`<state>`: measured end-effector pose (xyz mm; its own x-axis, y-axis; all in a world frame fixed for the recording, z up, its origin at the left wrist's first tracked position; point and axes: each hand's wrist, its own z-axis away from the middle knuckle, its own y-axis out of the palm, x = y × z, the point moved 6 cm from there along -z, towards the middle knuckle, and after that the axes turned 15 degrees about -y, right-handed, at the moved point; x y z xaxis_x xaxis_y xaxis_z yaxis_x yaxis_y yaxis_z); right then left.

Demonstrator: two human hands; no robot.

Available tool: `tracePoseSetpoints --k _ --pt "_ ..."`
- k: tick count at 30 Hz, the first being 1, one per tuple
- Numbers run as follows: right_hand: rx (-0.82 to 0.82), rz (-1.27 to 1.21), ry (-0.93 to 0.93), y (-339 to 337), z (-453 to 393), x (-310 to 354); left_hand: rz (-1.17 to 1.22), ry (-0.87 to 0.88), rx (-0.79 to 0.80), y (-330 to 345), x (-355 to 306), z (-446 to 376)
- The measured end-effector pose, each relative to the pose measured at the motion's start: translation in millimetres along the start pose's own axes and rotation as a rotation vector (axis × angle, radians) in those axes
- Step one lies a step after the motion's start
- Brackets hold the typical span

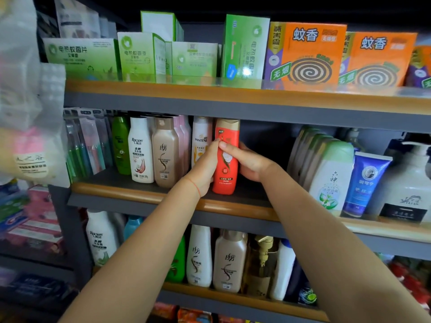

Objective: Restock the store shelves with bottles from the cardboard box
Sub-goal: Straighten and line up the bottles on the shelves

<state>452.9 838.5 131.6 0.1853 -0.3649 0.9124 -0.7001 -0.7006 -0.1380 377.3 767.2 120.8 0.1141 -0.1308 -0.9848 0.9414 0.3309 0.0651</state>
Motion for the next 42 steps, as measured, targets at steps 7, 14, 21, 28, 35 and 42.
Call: tracePoseSetpoints --k 7,14,21,28,35,42 --pt "0.065 -0.022 -0.002 -3 30 8 -0.036 -0.057 0.106 8 4 29" --pt "0.011 -0.058 -0.028 -3 50 13 -0.155 0.049 0.004 11 2 33" --pt "-0.037 0.001 -0.097 6 58 21 0.089 0.146 0.126 26 -5 21" --pt "-0.146 0.074 -0.203 1 75 25 0.198 0.059 0.237 47 3 20" --pt "-0.452 0.225 -0.181 -24 91 31 0.222 0.048 0.274 75 10 25" --pt "-0.531 0.284 -0.176 -32 107 39 0.22 0.092 0.233 95 10 33"
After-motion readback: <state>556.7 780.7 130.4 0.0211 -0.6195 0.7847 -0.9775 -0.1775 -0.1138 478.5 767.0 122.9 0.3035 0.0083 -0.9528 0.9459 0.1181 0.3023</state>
